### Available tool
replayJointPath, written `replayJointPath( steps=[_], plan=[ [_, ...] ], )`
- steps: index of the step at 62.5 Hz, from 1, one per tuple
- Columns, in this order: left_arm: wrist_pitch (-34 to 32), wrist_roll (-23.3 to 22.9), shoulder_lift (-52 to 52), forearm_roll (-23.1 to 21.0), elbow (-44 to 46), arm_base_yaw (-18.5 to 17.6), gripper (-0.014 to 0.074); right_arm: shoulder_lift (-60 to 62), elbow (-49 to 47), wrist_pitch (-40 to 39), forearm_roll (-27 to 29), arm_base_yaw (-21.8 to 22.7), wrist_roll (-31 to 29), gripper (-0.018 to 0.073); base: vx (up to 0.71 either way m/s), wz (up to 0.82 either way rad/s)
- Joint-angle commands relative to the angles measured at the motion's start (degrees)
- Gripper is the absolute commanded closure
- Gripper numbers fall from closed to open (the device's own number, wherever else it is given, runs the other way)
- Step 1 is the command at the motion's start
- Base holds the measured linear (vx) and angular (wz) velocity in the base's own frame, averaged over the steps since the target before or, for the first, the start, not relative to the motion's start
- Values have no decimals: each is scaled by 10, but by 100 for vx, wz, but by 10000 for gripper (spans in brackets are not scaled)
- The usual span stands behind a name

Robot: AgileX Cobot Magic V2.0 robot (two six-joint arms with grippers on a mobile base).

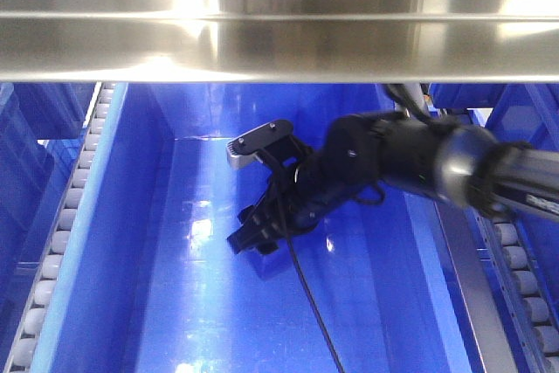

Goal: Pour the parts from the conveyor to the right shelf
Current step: 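Extend the right arm with the block over the blue bin, then lower the block into the bin and open the right gripper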

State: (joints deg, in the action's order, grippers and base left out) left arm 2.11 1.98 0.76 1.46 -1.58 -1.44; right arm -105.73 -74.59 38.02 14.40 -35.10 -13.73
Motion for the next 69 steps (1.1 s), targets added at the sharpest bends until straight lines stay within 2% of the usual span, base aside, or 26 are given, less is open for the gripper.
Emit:
replayJointPath(
  steps=[1, 12, 38, 52, 69],
  plan=[
    [-44, -2, 8, -2, -18, 0, 603, 23, -30, -9, -53, 0, 41, 6, 0, 0],
    [-44, -2, 8, -2, -18, 0, 603, 32, -43, -11, -77, 0, 49, 10, 0, 0],
    [-44, -2, 8, -2, -18, 0, 603, 97, -32, -30, -60, 0, 48, 77, 0, 0],
    [-44, -2, 8, -2, -18, 0, 603, 180, 68, -115, -49, 0, 47, 90, 0, 0],
    [-44, -2, 8, -2, -18, 0, 603, 303, 194, -179, -51, 0, 42, 90, 0, 0]
  ],
)
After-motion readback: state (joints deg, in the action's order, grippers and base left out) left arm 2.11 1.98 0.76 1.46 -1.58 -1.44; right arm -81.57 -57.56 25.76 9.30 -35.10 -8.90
